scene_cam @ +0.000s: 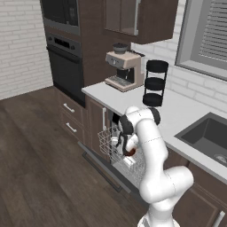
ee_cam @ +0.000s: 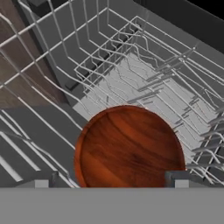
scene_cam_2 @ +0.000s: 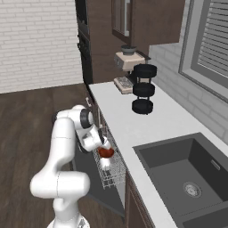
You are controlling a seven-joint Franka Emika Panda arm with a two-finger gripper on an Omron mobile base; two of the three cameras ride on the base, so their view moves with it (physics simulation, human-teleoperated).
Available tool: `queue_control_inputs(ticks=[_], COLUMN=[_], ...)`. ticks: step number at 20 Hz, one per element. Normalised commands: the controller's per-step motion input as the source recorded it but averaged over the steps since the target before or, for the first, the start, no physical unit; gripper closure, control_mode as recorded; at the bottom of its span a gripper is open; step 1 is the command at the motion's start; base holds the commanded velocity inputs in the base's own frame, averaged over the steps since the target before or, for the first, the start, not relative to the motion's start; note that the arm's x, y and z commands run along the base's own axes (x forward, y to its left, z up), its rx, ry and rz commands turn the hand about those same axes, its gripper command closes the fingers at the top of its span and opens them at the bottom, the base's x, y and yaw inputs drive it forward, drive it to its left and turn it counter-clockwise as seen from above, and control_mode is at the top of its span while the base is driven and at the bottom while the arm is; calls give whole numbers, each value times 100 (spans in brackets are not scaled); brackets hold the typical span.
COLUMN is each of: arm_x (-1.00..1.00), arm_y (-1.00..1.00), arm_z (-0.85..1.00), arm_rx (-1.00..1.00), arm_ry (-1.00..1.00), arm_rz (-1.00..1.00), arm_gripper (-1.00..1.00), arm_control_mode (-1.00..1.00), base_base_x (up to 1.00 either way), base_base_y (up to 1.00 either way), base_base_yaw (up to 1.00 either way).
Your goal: Pick up the cup and bowl from the counter, place them in the dishwasher, and close the dishwasher door.
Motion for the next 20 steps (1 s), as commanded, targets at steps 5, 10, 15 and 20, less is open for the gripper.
queue_control_inputs(ticks=[5,10,15,20], arm_x=[-19,-25,-30,-74], arm_y=[6,50,51,56], arm_z=[45,66,94,100], arm_rx=[-7,-5,6,6], arm_ry=[-3,-6,-6,-1], arm_rz=[0,-1,-19,-30], arm_gripper=[-100,-100,-100,-100], arm_control_mode=[-100,-100,-100,-100], base_base_x=[0,0,0,0], base_base_y=[0,0,0,0], base_base_yaw=[0,0,0,0])
